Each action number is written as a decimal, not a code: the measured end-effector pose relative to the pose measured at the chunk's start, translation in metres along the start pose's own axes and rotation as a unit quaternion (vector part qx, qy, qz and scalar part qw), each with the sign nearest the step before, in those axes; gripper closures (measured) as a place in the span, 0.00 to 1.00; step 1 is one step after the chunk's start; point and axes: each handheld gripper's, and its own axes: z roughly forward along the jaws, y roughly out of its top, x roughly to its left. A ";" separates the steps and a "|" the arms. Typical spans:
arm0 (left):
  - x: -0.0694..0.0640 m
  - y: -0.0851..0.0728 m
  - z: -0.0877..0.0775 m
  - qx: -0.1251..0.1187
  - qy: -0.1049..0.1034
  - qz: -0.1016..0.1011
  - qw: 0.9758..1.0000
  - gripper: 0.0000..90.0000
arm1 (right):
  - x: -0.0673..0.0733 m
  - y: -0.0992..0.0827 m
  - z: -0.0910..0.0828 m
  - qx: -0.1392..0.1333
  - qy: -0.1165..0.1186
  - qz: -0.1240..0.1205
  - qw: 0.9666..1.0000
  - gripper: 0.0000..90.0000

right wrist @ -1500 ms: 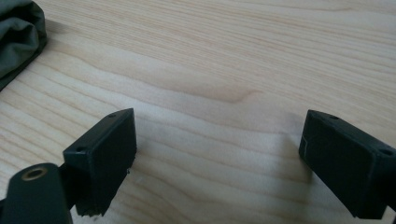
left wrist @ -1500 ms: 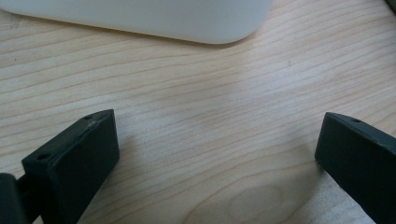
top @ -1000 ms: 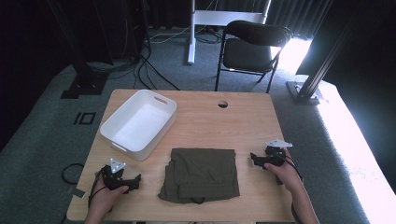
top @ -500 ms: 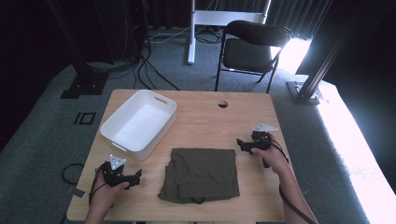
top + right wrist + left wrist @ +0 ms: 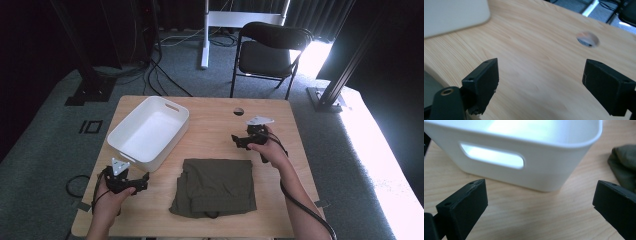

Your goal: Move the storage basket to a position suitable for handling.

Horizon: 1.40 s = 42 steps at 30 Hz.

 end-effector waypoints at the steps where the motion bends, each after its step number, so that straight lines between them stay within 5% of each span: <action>1: 0.001 0.001 -0.002 -0.004 0.000 -0.001 1.000 0.01 | 0.003 0.005 0.003 -0.001 0.004 -0.003 1.000 0.15; 16: 0.008 0.031 -0.022 -0.047 -0.001 -0.006 0.999 0.01 | 0.055 0.082 0.054 -0.029 0.050 -0.045 0.997 0.15; 25: 0.006 0.035 -0.010 -0.048 0.001 -0.030 0.998 0.01 | 0.081 0.106 0.092 -0.050 0.058 -0.033 0.997 0.15; 34: 0.004 0.032 0.002 -0.040 -0.003 -0.040 0.998 0.01 | 0.082 0.115 0.129 -0.037 0.032 -0.035 0.998 0.18; 38: 0.004 0.032 0.006 -0.039 0.002 -0.047 0.998 0.01 | 0.080 0.119 0.138 -0.028 0.006 -0.042 0.999 0.27; 42: 0.002 0.030 0.010 -0.037 0.001 -0.051 0.998 0.01 | 0.080 0.121 0.144 -0.017 0.019 -0.022 0.999 0.43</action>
